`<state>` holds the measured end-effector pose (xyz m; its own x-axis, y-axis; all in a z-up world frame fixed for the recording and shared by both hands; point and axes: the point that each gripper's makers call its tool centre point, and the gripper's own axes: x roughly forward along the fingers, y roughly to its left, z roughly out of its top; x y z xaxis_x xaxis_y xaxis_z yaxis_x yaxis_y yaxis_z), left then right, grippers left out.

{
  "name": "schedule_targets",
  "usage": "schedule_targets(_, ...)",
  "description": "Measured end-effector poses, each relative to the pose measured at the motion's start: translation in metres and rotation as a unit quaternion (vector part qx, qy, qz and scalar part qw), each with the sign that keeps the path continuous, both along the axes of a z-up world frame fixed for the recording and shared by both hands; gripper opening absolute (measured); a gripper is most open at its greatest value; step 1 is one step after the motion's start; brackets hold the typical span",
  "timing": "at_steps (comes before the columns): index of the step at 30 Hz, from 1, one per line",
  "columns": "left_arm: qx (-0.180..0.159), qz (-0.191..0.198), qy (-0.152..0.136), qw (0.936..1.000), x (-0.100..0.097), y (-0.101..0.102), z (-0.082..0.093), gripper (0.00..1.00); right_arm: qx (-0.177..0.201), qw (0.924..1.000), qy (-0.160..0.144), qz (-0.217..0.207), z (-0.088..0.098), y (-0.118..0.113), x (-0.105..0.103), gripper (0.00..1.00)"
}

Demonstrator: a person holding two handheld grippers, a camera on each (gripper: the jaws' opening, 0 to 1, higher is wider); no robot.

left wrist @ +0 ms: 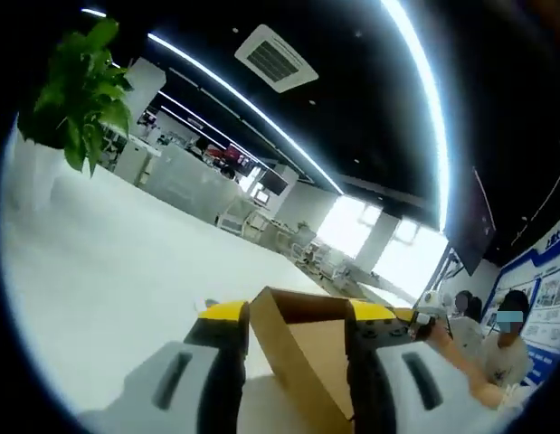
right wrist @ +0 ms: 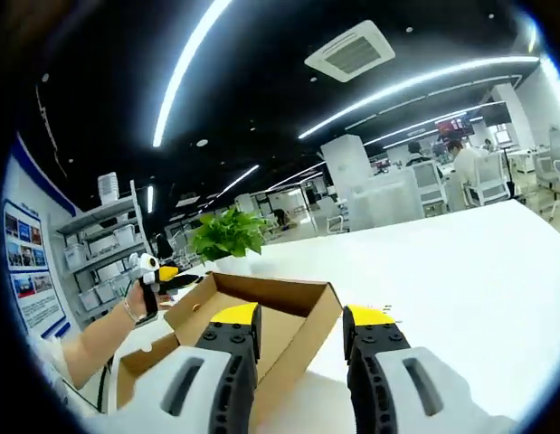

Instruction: Operate the shoe box by opening the lid, removing the specified soft item, and placing it in the target area until the item is outside and the box remains undamaged.

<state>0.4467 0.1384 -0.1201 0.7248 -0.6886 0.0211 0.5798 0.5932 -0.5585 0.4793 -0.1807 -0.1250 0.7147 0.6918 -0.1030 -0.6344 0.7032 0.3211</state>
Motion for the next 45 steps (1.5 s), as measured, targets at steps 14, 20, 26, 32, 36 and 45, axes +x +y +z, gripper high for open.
schedule_targets(14, 0.029, -0.045, 0.068, 0.9963, 0.009, -0.023, -0.019, 0.37, 0.003, 0.9986, 0.051, 0.017, -0.015, 0.023, 0.005, 0.32)
schedule_targets(20, 0.038, -0.051, 0.067, 0.9957, 0.010, -0.028, -0.018, 0.36, -0.003, 0.9986, 0.050, 0.019, -0.015, 0.023, 0.003, 0.31)
schedule_targets(26, 0.028, -0.053, 0.061, 0.9964, 0.002, -0.029, -0.008, 0.36, -0.004, 0.9991, 0.036, 0.020, -0.005, 0.025, -0.005, 0.31)
schedule_targets(32, 0.032, -0.057, 0.039, 0.9971, -0.011, -0.031, 0.005, 0.36, 0.003, 0.9996, 0.015, 0.025, 0.008, 0.022, -0.012, 0.31)
schedule_targets(36, 0.030, -0.061, 0.029, 0.9972, -0.017, -0.030, 0.014, 0.36, 0.014, 0.9995, 0.001, 0.027, 0.020, 0.019, -0.017, 0.31)
schedule_targets(45, 0.025, -0.067, 0.001, 0.9974, -0.035, -0.031, 0.029, 0.35, 0.013, 0.9990, -0.034, 0.026, 0.036, 0.019, -0.035, 0.31)
